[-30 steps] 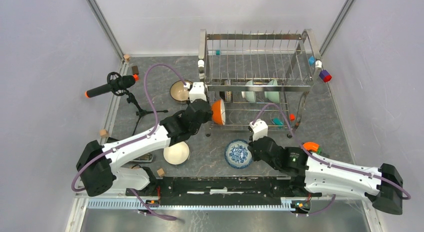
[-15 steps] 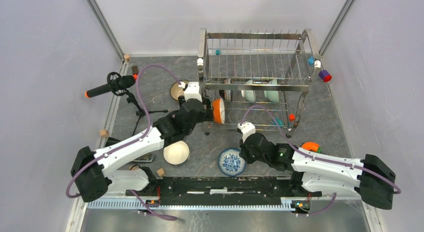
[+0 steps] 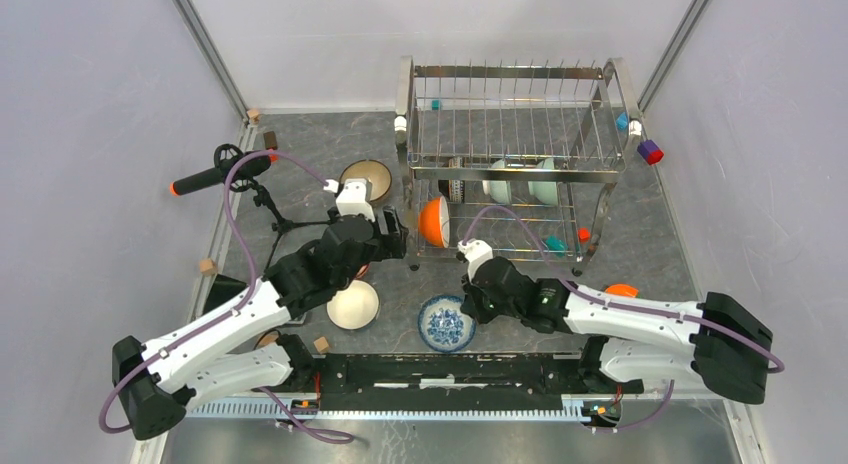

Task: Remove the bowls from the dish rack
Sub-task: Place the bowl at the center of the board.

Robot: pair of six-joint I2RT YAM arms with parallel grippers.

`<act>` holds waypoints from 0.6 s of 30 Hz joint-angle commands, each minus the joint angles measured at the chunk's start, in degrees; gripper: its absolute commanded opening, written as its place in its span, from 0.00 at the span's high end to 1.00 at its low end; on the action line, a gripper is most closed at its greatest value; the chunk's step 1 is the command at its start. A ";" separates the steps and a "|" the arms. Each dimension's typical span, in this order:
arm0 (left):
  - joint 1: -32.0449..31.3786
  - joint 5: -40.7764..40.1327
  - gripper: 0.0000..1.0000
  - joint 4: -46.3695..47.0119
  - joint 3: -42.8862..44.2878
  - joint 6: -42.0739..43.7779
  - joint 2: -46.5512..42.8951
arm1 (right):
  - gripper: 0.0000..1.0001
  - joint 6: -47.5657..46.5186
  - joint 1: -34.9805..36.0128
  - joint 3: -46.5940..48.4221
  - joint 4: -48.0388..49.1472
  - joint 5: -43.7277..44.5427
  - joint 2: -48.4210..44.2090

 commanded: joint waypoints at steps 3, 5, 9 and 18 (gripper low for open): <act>0.14 -0.64 0.12 -2.83 -2.11 1.41 -1.98 | 1.00 0.26 -0.19 5.29 4.42 -0.49 3.25; 0.14 0.49 0.12 -1.63 -3.45 0.93 -2.53 | 1.00 0.34 -0.22 5.46 4.59 -0.49 3.85; 0.09 0.50 0.12 -1.16 -4.84 0.03 -3.22 | 1.00 0.35 -0.19 5.98 4.49 -0.65 4.91; -0.30 -0.30 0.12 -1.05 -5.24 -0.22 -4.17 | 1.00 0.75 -0.19 5.50 4.79 -1.00 6.33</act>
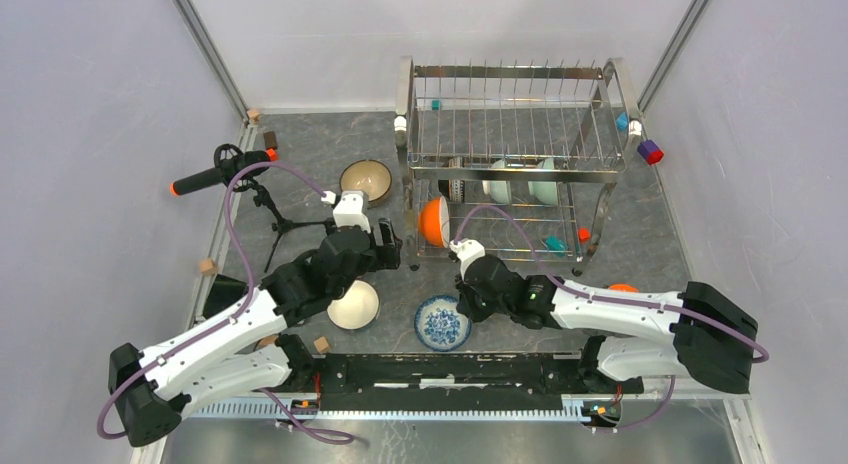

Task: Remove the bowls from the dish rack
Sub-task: Place the bowl at the center of the board.

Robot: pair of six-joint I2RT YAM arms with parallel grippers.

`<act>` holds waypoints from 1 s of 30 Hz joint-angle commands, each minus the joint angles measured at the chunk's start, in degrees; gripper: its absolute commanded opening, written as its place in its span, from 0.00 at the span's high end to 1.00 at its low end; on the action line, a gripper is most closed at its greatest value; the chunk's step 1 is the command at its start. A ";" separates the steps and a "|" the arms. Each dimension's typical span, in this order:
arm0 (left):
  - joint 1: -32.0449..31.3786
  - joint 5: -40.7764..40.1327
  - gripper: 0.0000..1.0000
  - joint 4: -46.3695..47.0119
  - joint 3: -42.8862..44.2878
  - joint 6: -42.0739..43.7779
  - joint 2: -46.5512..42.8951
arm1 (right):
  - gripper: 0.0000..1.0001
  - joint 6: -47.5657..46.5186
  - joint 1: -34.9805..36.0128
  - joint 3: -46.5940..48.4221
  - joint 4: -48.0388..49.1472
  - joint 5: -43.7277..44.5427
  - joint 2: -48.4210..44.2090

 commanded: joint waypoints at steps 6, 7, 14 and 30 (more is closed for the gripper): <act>-0.42 -0.25 0.11 1.07 -0.40 -0.36 0.05 | 1.00 0.87 -0.15 2.05 4.11 -1.16 -0.12; -0.48 -0.25 0.11 1.14 -0.44 -0.49 0.12 | 1.00 1.00 -0.16 1.86 4.40 -1.15 -0.27; -0.71 -0.12 0.11 0.98 -0.36 -0.57 0.78 | 0.98 1.91 -0.16 -0.21 5.78 -1.95 -0.14; -2.01 -1.79 0.11 0.11 -0.14 -0.15 0.10 | 0.62 1.50 -0.17 -2.05 4.78 -0.72 -4.12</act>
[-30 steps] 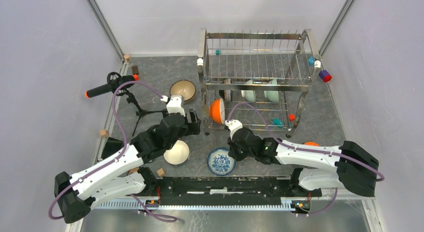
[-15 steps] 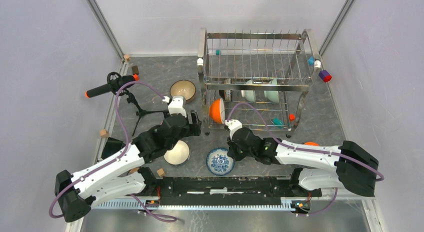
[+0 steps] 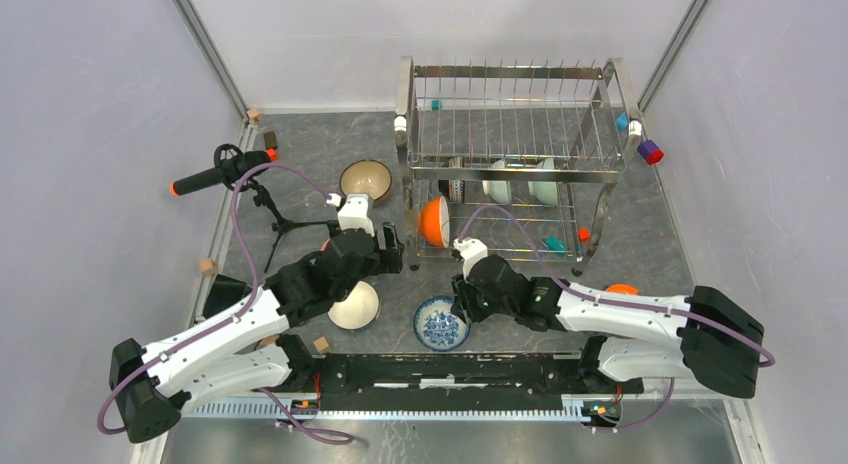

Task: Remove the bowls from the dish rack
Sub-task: Place the bowl at the center of the board, then pick up the bowl from the dish rack.

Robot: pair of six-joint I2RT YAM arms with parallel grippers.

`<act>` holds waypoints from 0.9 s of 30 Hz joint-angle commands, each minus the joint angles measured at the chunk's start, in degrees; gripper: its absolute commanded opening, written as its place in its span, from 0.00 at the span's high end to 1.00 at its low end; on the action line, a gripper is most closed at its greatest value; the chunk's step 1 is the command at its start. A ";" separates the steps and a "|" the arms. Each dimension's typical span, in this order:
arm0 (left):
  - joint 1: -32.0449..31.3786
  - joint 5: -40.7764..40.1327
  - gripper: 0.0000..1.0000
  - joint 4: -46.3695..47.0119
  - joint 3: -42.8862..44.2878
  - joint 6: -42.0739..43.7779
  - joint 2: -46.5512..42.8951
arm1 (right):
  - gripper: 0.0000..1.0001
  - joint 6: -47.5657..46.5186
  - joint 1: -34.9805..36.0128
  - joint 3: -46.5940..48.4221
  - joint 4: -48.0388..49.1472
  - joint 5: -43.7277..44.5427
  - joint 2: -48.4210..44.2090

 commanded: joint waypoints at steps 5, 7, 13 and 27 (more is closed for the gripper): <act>-1.51 -1.75 0.10 -1.13 1.58 0.60 -1.05 | 0.53 -1.24 -0.16 -0.33 -0.61 4.65 -8.63; -1.64 -2.02 0.10 -1.20 1.63 0.72 -1.45 | 0.48 -3.37 -0.19 -0.32 -0.66 7.12 -12.68; -1.60 -1.82 0.09 -2.62 4.57 2.03 -1.38 | 0.34 -9.31 -0.19 -6.41 8.72 17.76 -22.42; -1.56 4.39 0.09 17.49 5.47 22.31 0.85 | 0.30 -7.59 -9.73 -17.61 46.00 11.57 -17.97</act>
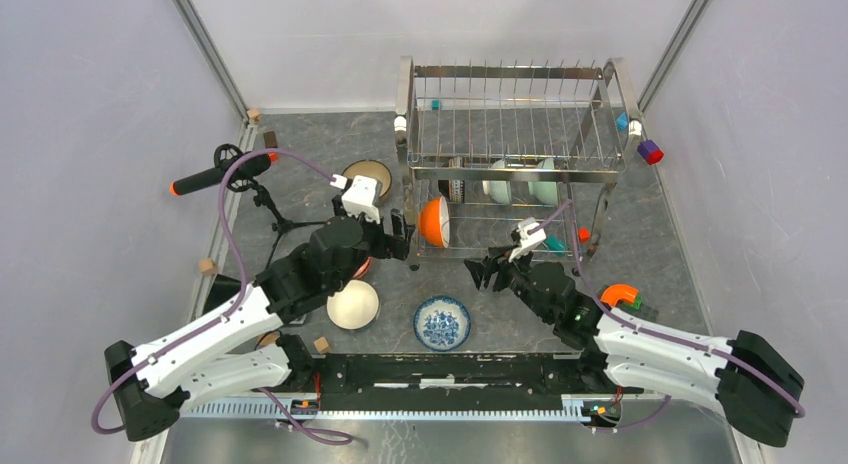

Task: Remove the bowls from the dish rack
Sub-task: Pick up the bowl from the dish rack.

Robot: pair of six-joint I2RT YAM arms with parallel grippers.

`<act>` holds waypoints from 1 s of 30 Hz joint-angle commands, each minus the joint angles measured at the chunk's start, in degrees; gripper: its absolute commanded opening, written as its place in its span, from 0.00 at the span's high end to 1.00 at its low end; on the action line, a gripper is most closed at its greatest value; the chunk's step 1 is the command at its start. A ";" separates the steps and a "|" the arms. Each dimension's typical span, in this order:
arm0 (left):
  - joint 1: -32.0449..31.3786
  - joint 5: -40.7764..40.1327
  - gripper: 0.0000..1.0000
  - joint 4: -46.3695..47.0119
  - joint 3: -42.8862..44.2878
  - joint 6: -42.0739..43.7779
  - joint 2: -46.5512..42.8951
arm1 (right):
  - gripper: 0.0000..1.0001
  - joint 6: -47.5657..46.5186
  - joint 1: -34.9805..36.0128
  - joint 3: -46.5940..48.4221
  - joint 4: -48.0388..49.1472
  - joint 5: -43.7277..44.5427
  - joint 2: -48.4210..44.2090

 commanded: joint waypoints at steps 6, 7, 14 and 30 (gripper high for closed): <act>-0.12 -1.40 0.09 25.31 -5.28 11.22 3.99 | 0.30 -0.41 -3.92 -3.82 30.16 -0.65 5.99; -0.03 -2.08 0.09 26.29 -5.70 11.62 4.30 | 0.30 -0.78 -4.17 -3.25 30.04 -0.90 6.92; 0.02 -2.63 0.09 30.75 -10.38 11.22 2.93 | 0.31 -0.38 -7.53 1.67 28.38 -11.95 12.63; -0.01 -0.40 0.08 27.02 -8.03 14.46 2.58 | 0.34 5.74 -12.76 -1.58 54.46 -22.56 25.59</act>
